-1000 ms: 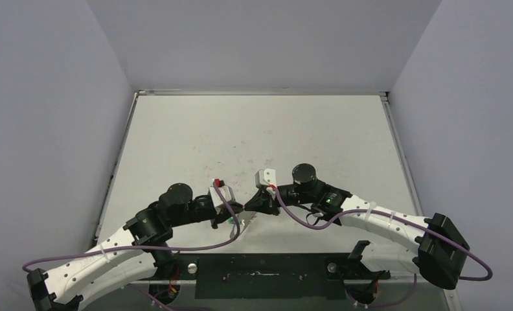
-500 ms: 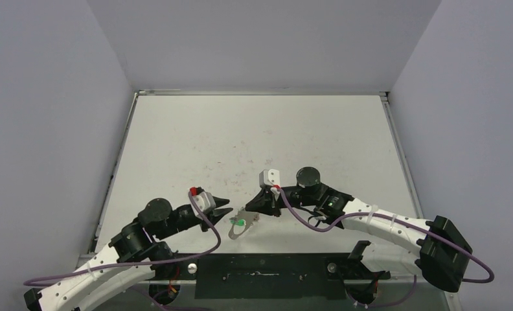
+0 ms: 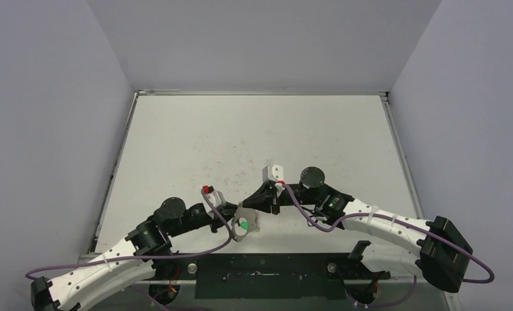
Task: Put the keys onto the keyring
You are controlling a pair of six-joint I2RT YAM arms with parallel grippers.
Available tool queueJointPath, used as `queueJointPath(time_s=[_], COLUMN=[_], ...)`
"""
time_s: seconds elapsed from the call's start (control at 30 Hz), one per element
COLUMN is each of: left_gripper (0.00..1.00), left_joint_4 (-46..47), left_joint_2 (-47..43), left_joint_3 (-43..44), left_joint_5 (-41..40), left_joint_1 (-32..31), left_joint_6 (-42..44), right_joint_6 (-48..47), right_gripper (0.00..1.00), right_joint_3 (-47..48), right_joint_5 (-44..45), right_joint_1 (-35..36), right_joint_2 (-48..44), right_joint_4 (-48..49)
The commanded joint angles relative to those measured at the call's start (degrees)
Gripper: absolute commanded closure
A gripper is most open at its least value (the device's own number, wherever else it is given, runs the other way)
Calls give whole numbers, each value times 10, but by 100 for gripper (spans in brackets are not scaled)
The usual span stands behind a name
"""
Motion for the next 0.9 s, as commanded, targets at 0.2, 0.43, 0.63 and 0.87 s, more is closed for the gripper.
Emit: queueJointPath(time_s=[0.2, 0.43, 0.63, 0.87], left_gripper=[92, 95, 95, 92], left_joint_4=[184, 205, 153, 79], left_joint_2=[56, 44, 3, -66], left_joint_3=[-8, -26, -29, -35], left_joint_5=[44, 37, 19, -9], left_joint_1=[1, 1, 1, 1], left_joint_6=[-36, -51, -49, -50], right_joint_6=[31, 47, 51, 39], right_gripper=[100, 100, 100, 100], right_joint_3=[-8, -22, -33, -42], right_joint_5=[3, 20, 40, 69], right_joint_1=[3, 3, 2, -2], right_joint_2=[9, 13, -7, -41], right_joint_4=[105, 140, 148, 129])
